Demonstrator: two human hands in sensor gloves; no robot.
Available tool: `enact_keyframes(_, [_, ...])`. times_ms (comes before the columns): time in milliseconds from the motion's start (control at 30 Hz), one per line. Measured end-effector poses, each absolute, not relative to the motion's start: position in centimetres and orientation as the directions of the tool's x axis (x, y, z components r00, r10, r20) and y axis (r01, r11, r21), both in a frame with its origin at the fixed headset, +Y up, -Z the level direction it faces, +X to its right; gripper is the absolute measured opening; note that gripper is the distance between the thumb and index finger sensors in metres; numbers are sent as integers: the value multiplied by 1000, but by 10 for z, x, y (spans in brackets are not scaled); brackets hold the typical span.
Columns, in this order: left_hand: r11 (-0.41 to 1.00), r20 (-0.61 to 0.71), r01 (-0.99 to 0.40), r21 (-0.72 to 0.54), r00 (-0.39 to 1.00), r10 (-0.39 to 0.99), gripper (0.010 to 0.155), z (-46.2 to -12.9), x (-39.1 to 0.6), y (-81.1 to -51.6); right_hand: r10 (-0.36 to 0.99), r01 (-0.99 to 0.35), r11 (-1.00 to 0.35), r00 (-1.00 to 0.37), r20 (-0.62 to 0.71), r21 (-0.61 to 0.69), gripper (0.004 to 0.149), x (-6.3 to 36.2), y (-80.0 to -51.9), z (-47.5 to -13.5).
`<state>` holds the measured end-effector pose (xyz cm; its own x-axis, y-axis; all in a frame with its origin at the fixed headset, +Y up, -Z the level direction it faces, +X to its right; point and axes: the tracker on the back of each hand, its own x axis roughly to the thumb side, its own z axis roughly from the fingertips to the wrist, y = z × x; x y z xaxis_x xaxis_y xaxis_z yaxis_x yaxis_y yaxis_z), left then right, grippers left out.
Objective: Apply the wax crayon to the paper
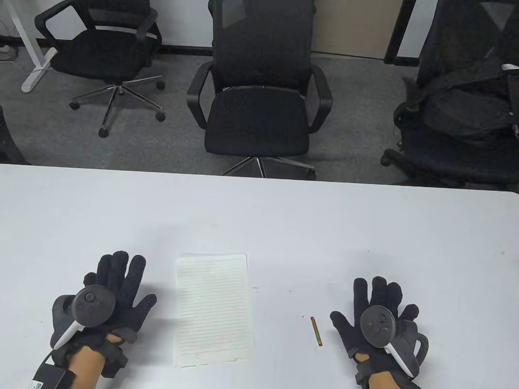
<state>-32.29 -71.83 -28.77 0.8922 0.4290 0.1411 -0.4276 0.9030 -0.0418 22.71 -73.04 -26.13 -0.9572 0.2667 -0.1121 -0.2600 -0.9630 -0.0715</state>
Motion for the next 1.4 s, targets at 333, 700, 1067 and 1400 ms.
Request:
enact_keyframes(333, [902,135,-430,-30,893,430,80,-289,-323,-714,308,-301,-951,-944,-117,-67,86,228,-726,-264])
enact_keyframes(700, [964,-34,-253,-81,967,251,59,-377,-283,-697,353,-347,-935,-929,-113,-70,85,230,-720,-264])
enact_keyframes(1067, [940,-70,-30,-341,998,6,65,-432,-226,-768,369,-364,-929,-925,-88,-65,83,229,-716,-261])
enact_keyframes(1400, [982,-16,-94,-164,996,93,37,-427,-230,-755,372,-367,-928,-924,-93,-63,82,231,-716,-261])
